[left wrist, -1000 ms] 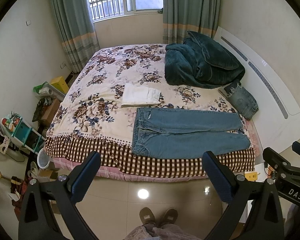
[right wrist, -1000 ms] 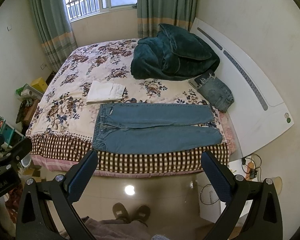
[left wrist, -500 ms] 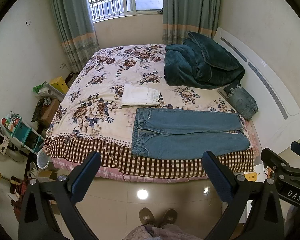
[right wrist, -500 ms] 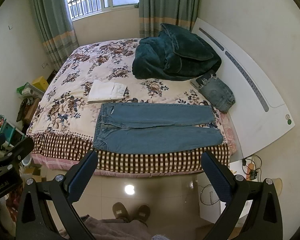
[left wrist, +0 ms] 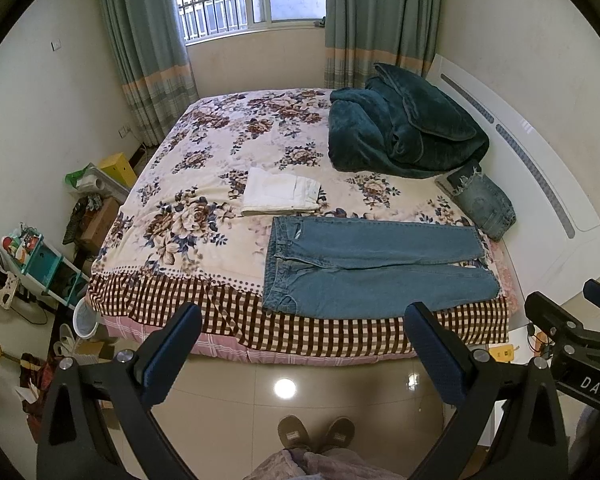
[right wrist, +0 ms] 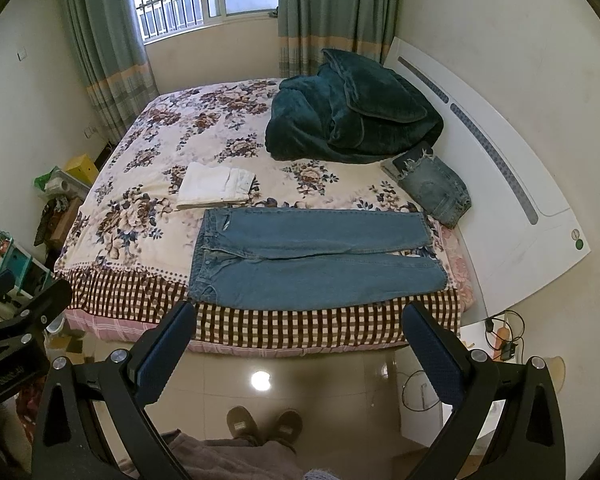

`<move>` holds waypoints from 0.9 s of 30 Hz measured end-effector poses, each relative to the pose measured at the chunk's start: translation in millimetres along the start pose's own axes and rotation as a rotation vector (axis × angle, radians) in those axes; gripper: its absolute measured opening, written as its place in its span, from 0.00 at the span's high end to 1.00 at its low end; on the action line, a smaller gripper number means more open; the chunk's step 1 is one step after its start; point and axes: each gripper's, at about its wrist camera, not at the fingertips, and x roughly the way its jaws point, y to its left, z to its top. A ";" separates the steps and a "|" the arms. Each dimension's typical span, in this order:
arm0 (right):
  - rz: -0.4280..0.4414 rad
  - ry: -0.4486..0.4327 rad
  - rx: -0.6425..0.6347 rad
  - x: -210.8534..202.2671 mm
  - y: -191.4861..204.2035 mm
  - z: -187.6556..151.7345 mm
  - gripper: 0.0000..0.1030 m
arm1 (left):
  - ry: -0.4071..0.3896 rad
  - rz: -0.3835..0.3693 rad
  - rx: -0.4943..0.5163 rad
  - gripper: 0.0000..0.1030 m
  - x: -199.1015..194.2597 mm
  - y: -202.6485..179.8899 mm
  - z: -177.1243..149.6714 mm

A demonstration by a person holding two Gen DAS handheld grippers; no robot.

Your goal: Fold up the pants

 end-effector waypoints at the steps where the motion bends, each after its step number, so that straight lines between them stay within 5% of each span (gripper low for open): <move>1: 0.000 0.000 0.001 -0.6 0.7 1.3 0.00 | 0.000 -0.001 0.000 0.00 -0.1 0.3 0.0; 27: -0.033 -0.007 0.070 8.2 1.7 0.3 0.00 | -0.026 0.001 0.015 0.00 16.8 -1.5 24.3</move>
